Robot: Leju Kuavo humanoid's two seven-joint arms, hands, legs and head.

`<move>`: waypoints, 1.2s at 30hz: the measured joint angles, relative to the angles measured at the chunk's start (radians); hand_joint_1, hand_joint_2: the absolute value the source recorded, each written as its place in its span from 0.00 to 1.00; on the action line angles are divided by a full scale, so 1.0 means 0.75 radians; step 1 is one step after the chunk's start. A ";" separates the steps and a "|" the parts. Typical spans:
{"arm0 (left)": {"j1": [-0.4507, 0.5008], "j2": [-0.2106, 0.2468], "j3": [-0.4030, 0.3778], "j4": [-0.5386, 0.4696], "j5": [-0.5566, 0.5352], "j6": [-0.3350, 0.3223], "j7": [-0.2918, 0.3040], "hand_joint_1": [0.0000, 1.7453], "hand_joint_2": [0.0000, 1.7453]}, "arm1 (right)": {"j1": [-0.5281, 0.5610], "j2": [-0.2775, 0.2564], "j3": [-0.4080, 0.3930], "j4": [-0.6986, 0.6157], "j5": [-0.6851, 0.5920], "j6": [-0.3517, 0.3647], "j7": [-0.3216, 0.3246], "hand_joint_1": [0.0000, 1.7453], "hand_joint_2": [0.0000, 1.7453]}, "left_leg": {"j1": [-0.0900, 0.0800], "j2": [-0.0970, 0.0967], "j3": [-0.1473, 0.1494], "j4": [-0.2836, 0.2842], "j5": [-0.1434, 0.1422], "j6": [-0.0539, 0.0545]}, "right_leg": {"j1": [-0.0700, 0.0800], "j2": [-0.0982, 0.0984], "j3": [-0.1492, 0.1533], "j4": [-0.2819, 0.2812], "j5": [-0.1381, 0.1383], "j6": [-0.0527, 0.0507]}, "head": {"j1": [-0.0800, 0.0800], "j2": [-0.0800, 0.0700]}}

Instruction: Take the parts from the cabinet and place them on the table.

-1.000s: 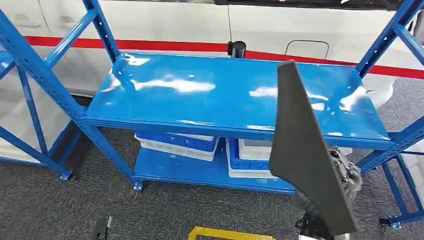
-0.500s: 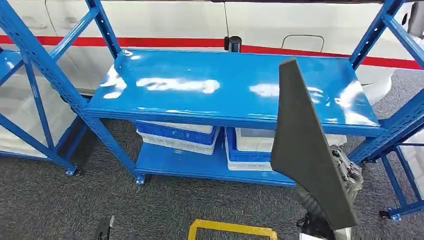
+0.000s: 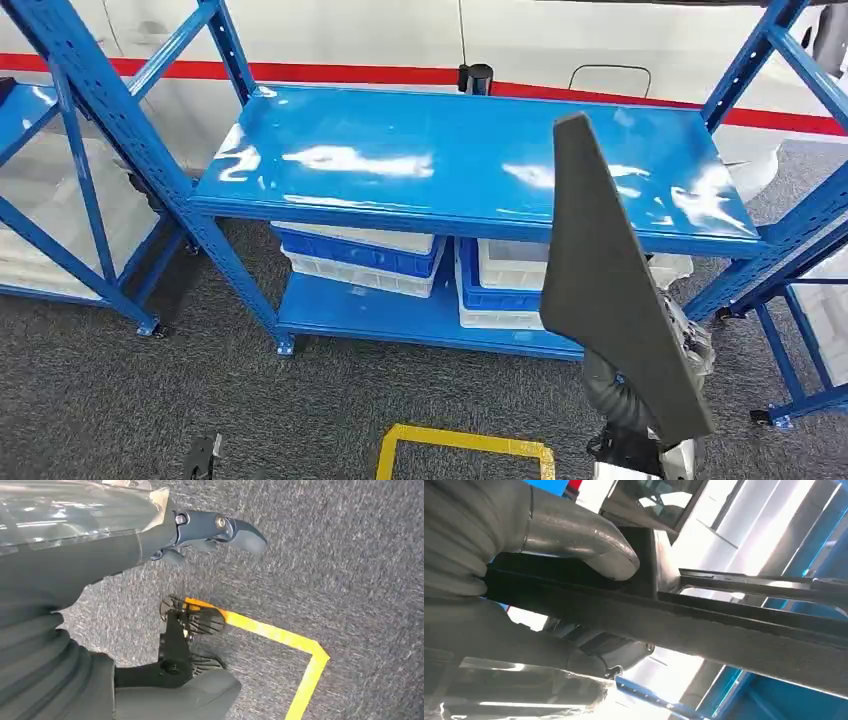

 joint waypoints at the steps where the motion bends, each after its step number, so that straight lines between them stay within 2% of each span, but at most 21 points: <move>1: 0.000 0.000 0.002 0.000 0.001 0.011 -0.001 0.00 1.00 | -0.002 -0.001 0.001 0.002 -0.001 0.001 0.000 1.00 1.00 | 0.000 0.001 -0.012 0.000 0.008 0.003 | 0.000 0.000 -0.030 0.078 -0.051 -0.010 | 0.002 0.000; 2: 0.000 -0.003 0.004 0.000 0.002 0.023 -0.004 0.00 1.00 | -0.002 -0.002 0.002 0.006 -0.002 0.001 0.000 1.00 1.00 | -0.003 0.002 -0.031 0.001 0.022 0.004 | 0.000 0.000 -0.072 0.201 -0.114 -0.015 | 0.001 0.000; 4: 0.002 -0.008 0.008 0.000 0.000 0.033 -0.008 0.00 1.00 | -0.003 -0.006 0.003 0.013 -0.003 0.001 0.001 1.00 1.00 | -0.006 0.003 -0.063 0.002 0.045 0.004 | -0.001 0.000 -0.103 0.332 -0.154 -0.004 | 0.001 0.000; 5: 0.002 -0.012 0.009 0.000 -0.003 0.036 -0.010 0.00 1.00 | -0.004 -0.009 0.003 0.018 -0.003 0.002 0.001 1.00 1.00 | -0.006 0.003 -0.079 0.002 0.057 0.002 | -0.001 0.000 -0.071 0.307 -0.135 0.011 | 0.000 0.000; 7: 0.002 -0.018 0.011 0.001 -0.006 0.037 -0.010 0.00 1.00 | -0.009 -0.012 0.003 0.025 -0.005 0.001 0.001 1.00 1.00 | -0.005 0.002 -0.103 0.006 0.076 -0.008 | -0.003 0.000 0.068 0.100 -0.053 0.036 | 0.001 0.000; 8: 0.002 -0.020 0.011 0.001 -0.007 0.037 -0.010 0.00 1.00 | -0.012 -0.011 0.003 0.027 -0.005 0.001 0.001 1.00 1.00 | -0.005 0.001 -0.112 0.012 0.083 -0.015 | -0.004 -0.002 0.149 -0.023 -0.032 0.038 | 0.002 0.000; 9: 0.001 -0.020 0.011 0.000 -0.008 0.037 -0.011 0.00 1.00 | -0.018 -0.011 0.004 0.029 -0.005 0.001 0.001 1.00 1.00 | -0.013 0.001 -0.124 0.021 0.089 -0.024 | -0.003 -0.002 0.201 -0.114 -0.058 0.024 | 0.001 0.000; 13: 0.003 -0.022 0.012 0.001 -0.016 0.038 -0.011 0.00 1.00 | -0.021 -0.013 0.006 0.035 -0.006 0.001 0.002 1.00 1.00 | -0.009 -0.002 -0.136 0.026 0.121 -0.053 | 0.003 0.007 0.157 -0.100 -0.030 -0.009 | -0.001 0.000; 14: 0.002 -0.021 0.012 0.001 -0.016 0.038 -0.011 0.00 1.00 | -0.023 -0.013 0.007 0.036 -0.006 0.001 0.001 1.00 1.00 | 0.000 -0.004 -0.144 0.035 0.105 -0.060 | -0.013 0.001 0.149 -0.102 -0.019 -0.026 | -0.001 0.000; 16: 0.003 -0.024 0.011 0.001 -0.019 0.036 -0.008 0.00 1.00 | -0.025 -0.010 0.009 0.037 -0.006 0.001 0.001 1.00 1.00 | 0.004 -0.006 -0.193 0.158 -0.049 -0.074 | -0.008 0.000 0.129 -0.101 0.009 -0.053 | -0.006 0.000; 18: 0.002 -0.024 0.011 0.001 -0.022 0.035 -0.008 0.00 1.00 | -0.024 -0.010 0.009 0.037 -0.006 -0.004 0.001 1.00 1.00 | 0.007 -0.006 -0.249 0.373 -0.173 -0.086 | -0.002 0.000 0.095 -0.099 0.036 -0.055 | -0.006 0.000; 19: 0.003 -0.024 0.012 0.001 -0.024 0.035 -0.008 0.00 1.00 | -0.023 -0.011 0.009 0.039 -0.006 -0.007 0.001 1.00 1.00 | 0.008 -0.006 -0.254 0.427 -0.181 -0.088 | -0.001 0.000 0.082 -0.097 0.047 -0.054 | -0.006 0.000; 21: 0.002 -0.024 0.012 0.001 -0.024 0.035 -0.008 0.00 1.00 | -0.022 -0.013 0.009 0.043 -0.007 -0.011 0.000 1.00 1.00 | 0.008 -0.006 -0.185 0.383 -0.117 -0.082 | 0.001 0.001 0.054 -0.095 0.067 -0.047 | -0.006 0.000; 23: 0.001 -0.024 0.012 0.001 -0.024 0.036 -0.006 0.00 1.00 | -0.021 -0.016 0.009 0.044 -0.013 -0.015 -0.004 1.00 1.00 | 0.007 -0.007 -0.023 0.159 -0.046 -0.067 | 0.002 0.002 0.037 -0.096 0.083 -0.039 | -0.006 0.000; 25: -0.007 -0.022 0.012 0.001 -0.019 0.037 -0.005 0.00 1.00 | -0.023 -0.018 0.010 0.045 -0.024 -0.022 -0.009 1.00 1.00 | -0.003 -0.010 0.082 -0.012 -0.073 -0.052 | 0.009 0.000 0.027 -0.094 0.102 -0.022 | -0.004 0.000; 27: -0.008 -0.022 0.012 0.001 -0.018 0.040 -0.004 0.00 1.00 | -0.025 -0.018 0.013 0.051 -0.027 -0.023 -0.016 1.00 1.00 | -0.013 -0.010 0.068 -0.005 -0.067 -0.042 | 0.002 -0.003 0.023 -0.099 0.120 -0.002 | -0.009 0.000; 29: -0.007 -0.026 0.012 0.001 -0.016 0.040 -0.003 0.00 1.00 | -0.025 -0.021 0.014 0.053 -0.031 -0.024 -0.019 1.00 1.00 | -0.001 -0.003 0.060 -0.033 -0.029 -0.010 | 0.014 -0.002 0.012 -0.097 0.128 0.014 | -0.005 0.000; 31: -0.012 -0.025 0.012 0.001 -0.015 0.040 -0.004 0.00 1.00 | -0.028 -0.025 0.015 0.056 -0.035 -0.024 -0.022 1.00 1.00 | -0.005 0.003 0.026 -0.033 -0.001 0.011 | 0.010 0.000 -0.044 0.007 0.018 -0.010 | 0.002 0.000; 33: -0.010 -0.025 0.013 0.001 -0.012 0.040 -0.004 0.00 1.00 | -0.028 -0.030 0.015 0.062 -0.041 -0.025 -0.023 1.00 1.00 | -0.007 0.006 -0.003 -0.032 0.021 0.013 | 0.008 0.000 -0.096 0.182 -0.089 -0.020 | 0.001 0.000; 35: -0.008 -0.025 0.013 0.001 -0.009 0.041 -0.004 0.00 1.00 | -0.027 -0.033 0.016 0.068 -0.045 -0.025 -0.023 1.00 1.00 | -0.008 0.009 -0.036 -0.030 0.045 0.011 | 0.005 0.000 -0.122 0.317 -0.126 -0.004 | 0.003 0.000; 36: -0.008 -0.025 0.014 0.001 -0.009 0.041 -0.004 0.00 1.00 | -0.028 -0.034 0.016 0.071 -0.045 -0.025 -0.023 1.00 1.00 | -0.008 0.009 -0.052 -0.029 0.057 0.009 | 0.003 0.000 -0.106 0.323 -0.110 0.011 | 0.000 0.000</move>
